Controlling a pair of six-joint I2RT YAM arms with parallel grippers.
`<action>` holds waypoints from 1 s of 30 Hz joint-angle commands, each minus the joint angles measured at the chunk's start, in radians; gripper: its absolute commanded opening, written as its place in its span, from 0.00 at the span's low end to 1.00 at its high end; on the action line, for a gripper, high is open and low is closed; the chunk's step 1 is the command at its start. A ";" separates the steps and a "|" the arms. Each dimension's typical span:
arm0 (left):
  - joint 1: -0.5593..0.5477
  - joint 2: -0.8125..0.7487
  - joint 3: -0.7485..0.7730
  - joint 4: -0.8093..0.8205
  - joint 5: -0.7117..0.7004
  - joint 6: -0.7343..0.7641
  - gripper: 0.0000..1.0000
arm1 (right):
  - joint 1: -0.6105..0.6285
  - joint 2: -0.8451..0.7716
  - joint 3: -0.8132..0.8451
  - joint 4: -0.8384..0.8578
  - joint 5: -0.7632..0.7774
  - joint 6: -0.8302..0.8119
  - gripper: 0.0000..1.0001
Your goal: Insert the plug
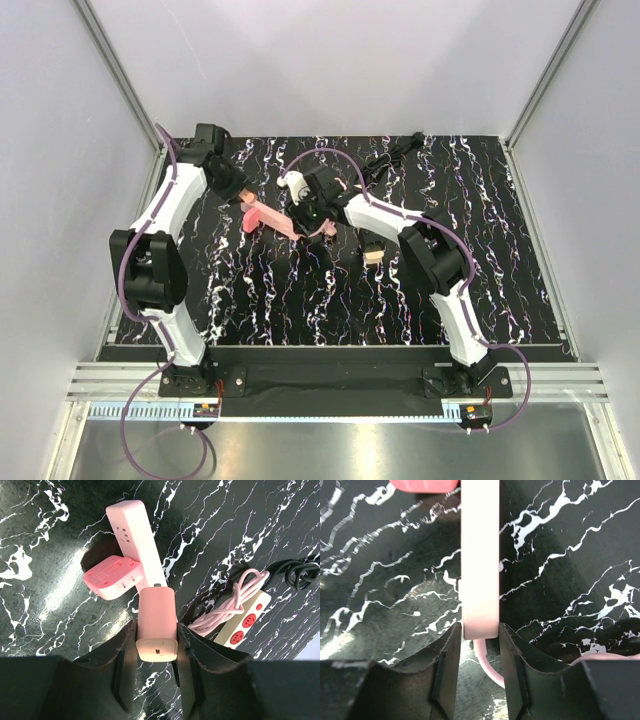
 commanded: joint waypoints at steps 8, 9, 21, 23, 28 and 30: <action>-0.030 -0.029 -0.031 0.013 0.004 0.021 0.00 | 0.032 0.032 -0.005 -0.014 -0.001 -0.044 0.13; -0.034 -0.029 -0.028 0.013 0.005 0.033 0.00 | 0.030 0.040 -0.006 -0.010 -0.010 -0.038 0.09; -0.051 -0.007 -0.030 0.026 0.113 0.116 0.00 | -0.086 0.239 0.246 -0.197 -0.321 0.336 0.00; -0.051 0.007 -0.018 0.047 0.178 0.134 0.00 | -0.118 0.271 0.261 -0.197 -0.405 0.397 0.00; -0.027 0.055 0.024 0.079 0.348 0.122 0.00 | -0.146 0.300 0.271 -0.195 -0.448 0.497 0.00; -0.016 0.084 0.050 0.079 0.393 0.102 0.00 | -0.151 0.311 0.287 -0.195 -0.467 0.529 0.00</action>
